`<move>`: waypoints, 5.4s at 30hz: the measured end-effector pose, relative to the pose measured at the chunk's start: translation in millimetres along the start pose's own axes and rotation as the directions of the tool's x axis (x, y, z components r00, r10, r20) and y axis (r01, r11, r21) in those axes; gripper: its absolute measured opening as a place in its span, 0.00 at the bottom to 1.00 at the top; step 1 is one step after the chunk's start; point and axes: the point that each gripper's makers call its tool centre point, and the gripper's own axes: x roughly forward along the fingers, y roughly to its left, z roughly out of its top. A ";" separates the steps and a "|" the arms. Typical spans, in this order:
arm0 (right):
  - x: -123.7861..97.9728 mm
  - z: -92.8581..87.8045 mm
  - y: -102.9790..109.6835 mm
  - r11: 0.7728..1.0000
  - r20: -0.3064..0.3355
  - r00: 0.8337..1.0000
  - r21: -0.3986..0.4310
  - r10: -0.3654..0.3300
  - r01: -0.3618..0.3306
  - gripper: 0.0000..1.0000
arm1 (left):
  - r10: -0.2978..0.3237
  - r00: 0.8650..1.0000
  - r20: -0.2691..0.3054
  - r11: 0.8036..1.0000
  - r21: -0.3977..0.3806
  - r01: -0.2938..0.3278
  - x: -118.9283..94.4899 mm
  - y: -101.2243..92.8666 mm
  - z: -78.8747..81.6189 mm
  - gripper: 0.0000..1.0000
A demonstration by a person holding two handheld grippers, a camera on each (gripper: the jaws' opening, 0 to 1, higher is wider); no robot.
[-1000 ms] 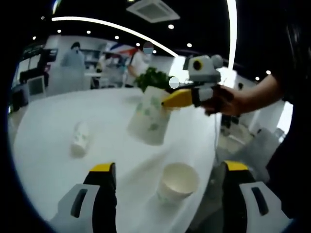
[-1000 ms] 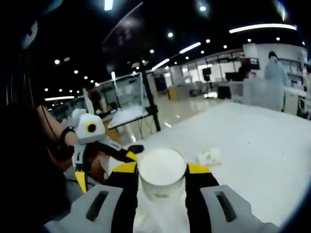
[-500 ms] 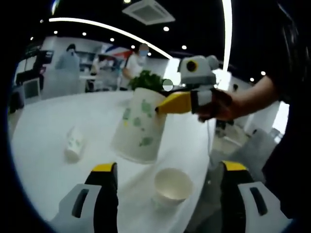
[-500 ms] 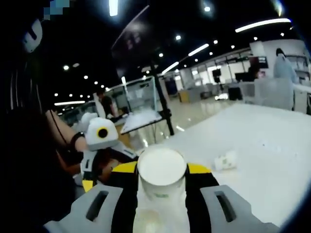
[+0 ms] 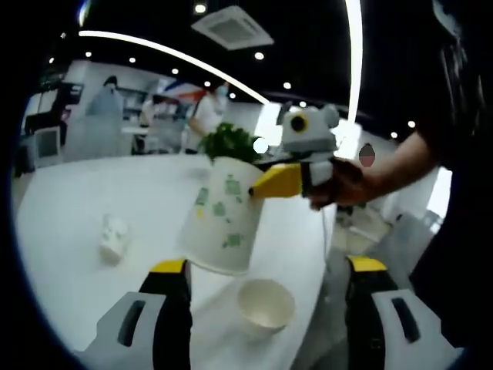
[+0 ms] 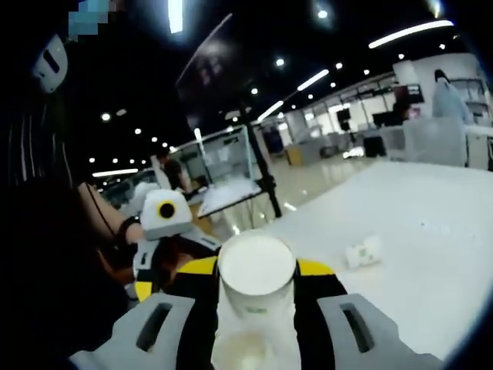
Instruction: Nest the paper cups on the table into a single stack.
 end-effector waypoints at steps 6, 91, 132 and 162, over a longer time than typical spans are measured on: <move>-9.0 -9.1 1.9 1.000 0.003 1.000 0.026 -0.005 0.005 0.34 | -0.012 1.000 0.016 1.000 -0.015 0.013 -1.2 -2.7 2.7 0.75; -26.9 -32.0 35.3 0.954 0.178 0.983 0.288 0.033 -0.084 0.34 | -0.112 0.974 0.196 0.960 -0.232 0.157 -26.2 -18.9 44.5 0.02; -53.7 -25.6 25.1 0.961 0.258 0.966 0.271 -0.013 -0.059 0.38 | -0.129 0.975 0.184 0.953 -0.248 0.173 -24.7 -31.8 63.2 0.00; -83.5 -24.7 -45.7 0.942 0.225 0.925 0.215 -0.306 0.259 1.00 | -0.085 0.990 0.114 0.965 -0.237 0.110 -34.0 -25.8 55.6 0.00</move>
